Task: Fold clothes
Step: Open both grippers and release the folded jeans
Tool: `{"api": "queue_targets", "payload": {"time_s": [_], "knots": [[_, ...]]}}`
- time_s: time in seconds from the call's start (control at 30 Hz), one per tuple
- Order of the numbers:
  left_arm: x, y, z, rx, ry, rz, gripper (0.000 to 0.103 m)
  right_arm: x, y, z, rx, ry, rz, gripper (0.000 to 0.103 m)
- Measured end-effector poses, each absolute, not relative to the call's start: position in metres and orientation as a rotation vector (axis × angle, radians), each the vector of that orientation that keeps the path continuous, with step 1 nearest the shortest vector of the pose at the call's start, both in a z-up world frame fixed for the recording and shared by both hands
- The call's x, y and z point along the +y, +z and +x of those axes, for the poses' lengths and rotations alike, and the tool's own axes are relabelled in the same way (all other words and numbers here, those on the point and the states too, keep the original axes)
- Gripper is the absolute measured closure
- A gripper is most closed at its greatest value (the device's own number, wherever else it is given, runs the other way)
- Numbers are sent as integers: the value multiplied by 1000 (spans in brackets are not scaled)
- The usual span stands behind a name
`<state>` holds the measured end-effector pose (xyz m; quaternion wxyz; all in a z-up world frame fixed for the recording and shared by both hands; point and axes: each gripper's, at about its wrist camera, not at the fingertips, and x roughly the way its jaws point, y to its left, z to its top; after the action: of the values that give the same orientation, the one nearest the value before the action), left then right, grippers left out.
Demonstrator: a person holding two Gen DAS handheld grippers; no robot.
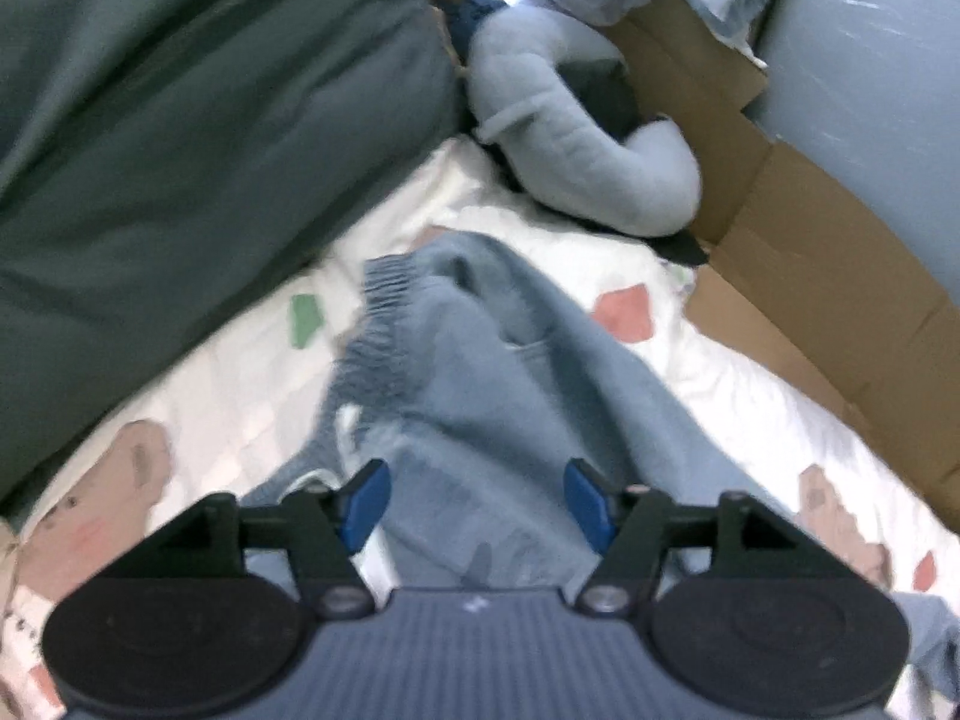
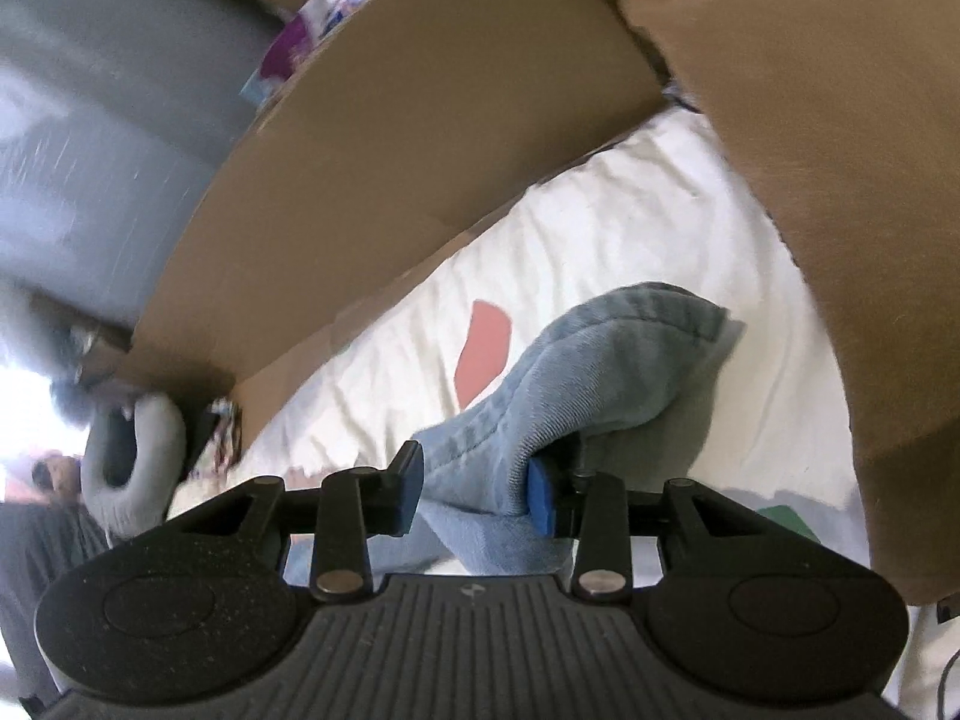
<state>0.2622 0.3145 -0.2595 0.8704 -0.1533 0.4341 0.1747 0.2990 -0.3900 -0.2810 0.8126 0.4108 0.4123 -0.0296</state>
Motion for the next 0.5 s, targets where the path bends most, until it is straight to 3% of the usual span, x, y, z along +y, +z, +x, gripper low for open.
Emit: {"api": "queue_targets", "payload": {"time_s": [0.5], "knots": [[311, -282, 141, 933, 558, -381, 36, -344, -273, 278, 944, 101, 674, 62]]}}
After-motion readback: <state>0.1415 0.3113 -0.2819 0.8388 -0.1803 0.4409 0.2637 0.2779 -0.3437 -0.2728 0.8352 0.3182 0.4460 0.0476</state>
